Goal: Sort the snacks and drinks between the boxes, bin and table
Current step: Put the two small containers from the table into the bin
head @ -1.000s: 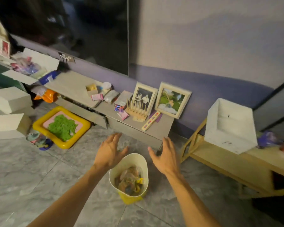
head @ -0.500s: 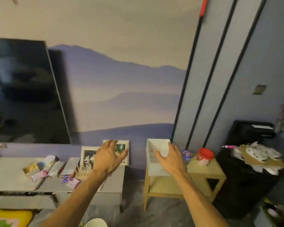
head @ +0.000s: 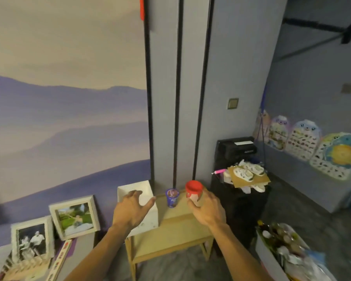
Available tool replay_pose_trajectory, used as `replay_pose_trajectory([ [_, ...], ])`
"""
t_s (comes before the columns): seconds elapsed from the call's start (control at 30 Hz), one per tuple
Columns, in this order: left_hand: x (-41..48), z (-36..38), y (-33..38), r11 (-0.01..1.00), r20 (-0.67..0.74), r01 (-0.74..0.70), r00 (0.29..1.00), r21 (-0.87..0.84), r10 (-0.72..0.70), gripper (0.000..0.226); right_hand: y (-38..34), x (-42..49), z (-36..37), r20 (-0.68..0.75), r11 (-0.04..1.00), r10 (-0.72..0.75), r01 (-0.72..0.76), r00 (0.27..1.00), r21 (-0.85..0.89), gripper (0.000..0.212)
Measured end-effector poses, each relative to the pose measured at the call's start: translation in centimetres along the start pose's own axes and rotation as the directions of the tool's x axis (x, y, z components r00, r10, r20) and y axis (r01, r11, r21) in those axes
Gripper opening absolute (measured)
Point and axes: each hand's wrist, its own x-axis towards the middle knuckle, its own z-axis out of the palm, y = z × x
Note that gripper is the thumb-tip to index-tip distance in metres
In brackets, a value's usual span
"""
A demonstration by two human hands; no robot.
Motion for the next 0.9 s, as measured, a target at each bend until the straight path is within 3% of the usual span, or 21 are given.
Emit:
replay_pose_trajectory([
  [0.17, 3.6, 5.3, 4.4, 1.000, 0.068, -0.001, 0.998, -0.013, 0.002, 0.089, 3.0, 3.5, -1.7, 0.026, 0.999, 0.029, -0.027, 0.999, -0.040, 0.094],
  [0.3, 8.1, 10.3, 4.7, 0.999, 0.096, 0.014, 0.995, -0.029, -0.011, 0.096, 3.5, 6.1, -2.3, 0.076, 0.998, 0.024, -0.021, 0.997, -0.051, 0.082],
  [0.4, 11.4, 13.6, 5.2, 0.999, 0.138, 0.024, 0.990, -0.043, -0.018, 0.089, 4.2, 9.4, -1.3, 0.094, 0.999, 0.017, -0.013, 0.995, -0.044, 0.077],
  [0.57, 18.6, 17.8, 6.0, 0.993, 0.180, 0.080, 0.982, -0.081, -0.064, 0.076, 5.1, 17.4, 2.4, 0.120, 0.999, 0.006, -0.002, 0.993, -0.036, 0.079],
  [0.73, 26.4, 22.9, 4.2, 0.977, 0.285, 0.199, 0.943, -0.071, -0.171, 0.089, 9.2, 27.7, 10.3, 0.188, 0.996, 0.058, -0.044, 0.980, -0.076, 0.090],
  [0.9, 31.8, 27.4, 2.5, 0.967, 0.335, 0.251, 0.915, -0.036, -0.224, 0.092, 9.0, 33.5, 13.2, 0.249, 0.993, -0.012, 0.042, 0.968, -0.113, 0.093],
])
